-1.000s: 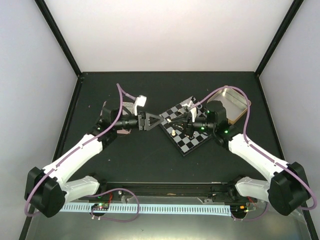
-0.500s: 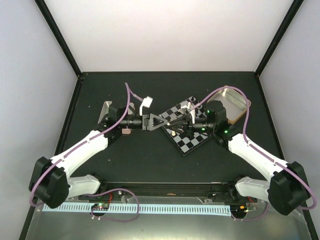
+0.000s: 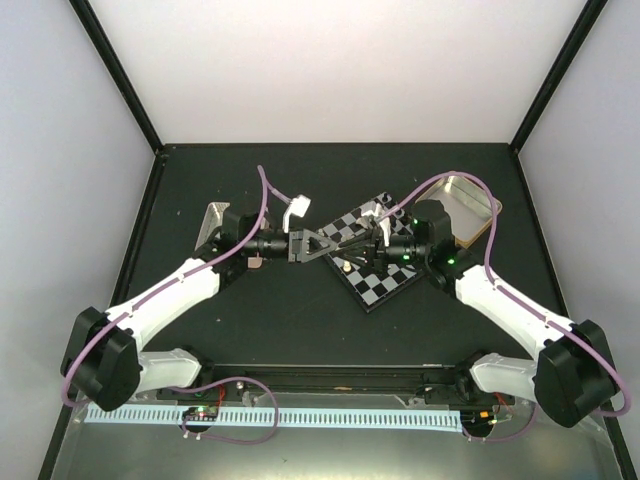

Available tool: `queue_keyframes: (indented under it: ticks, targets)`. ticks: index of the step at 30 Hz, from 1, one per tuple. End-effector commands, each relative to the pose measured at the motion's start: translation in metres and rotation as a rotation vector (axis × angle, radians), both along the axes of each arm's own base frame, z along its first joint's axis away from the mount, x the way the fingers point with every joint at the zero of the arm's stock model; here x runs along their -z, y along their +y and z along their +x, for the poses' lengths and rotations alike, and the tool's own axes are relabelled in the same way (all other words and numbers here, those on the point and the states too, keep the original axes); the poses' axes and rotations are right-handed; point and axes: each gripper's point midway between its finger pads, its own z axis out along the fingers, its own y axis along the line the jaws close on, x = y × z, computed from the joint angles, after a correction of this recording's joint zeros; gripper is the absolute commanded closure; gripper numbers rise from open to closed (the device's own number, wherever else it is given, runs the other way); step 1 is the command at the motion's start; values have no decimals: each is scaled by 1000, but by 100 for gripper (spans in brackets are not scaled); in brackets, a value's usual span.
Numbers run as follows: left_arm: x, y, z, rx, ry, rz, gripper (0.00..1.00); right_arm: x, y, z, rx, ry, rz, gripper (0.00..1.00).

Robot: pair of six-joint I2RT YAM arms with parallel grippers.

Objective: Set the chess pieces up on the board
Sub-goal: Pick up the chess piece from the chessboard, then place the chess piece on the chessboard.

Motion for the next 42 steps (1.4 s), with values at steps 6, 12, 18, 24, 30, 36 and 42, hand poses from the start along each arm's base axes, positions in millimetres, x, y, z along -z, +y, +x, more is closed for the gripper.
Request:
queue_keyframes:
  ticks: [6, 12, 18, 24, 30, 36, 42]
  targets:
    - [-17, 0, 9, -54, -129, 33, 99, -8, 1, 6, 41, -19, -13, 49]
    - [3, 21, 31, -236, -213, 218, 99, 9, -17, 25, 250, 28, -68, 27]
    - [28, 27, 46, -334, -282, 405, 98, 21, -81, 63, 734, 58, -164, 25]
    - [72, 18, 71, -373, -294, 640, 98, 37, -165, 71, 1204, 132, -249, 25]
    - [101, 7, 93, -400, -237, 723, 99, 42, -193, 63, 1350, 174, -241, 25]
    - [122, -2, 112, -400, -210, 793, 98, 53, -192, 62, 1340, 182, -279, 25]
    - [147, -7, 115, -372, -166, 849, 99, 62, -190, 65, 1329, 185, -315, 24]
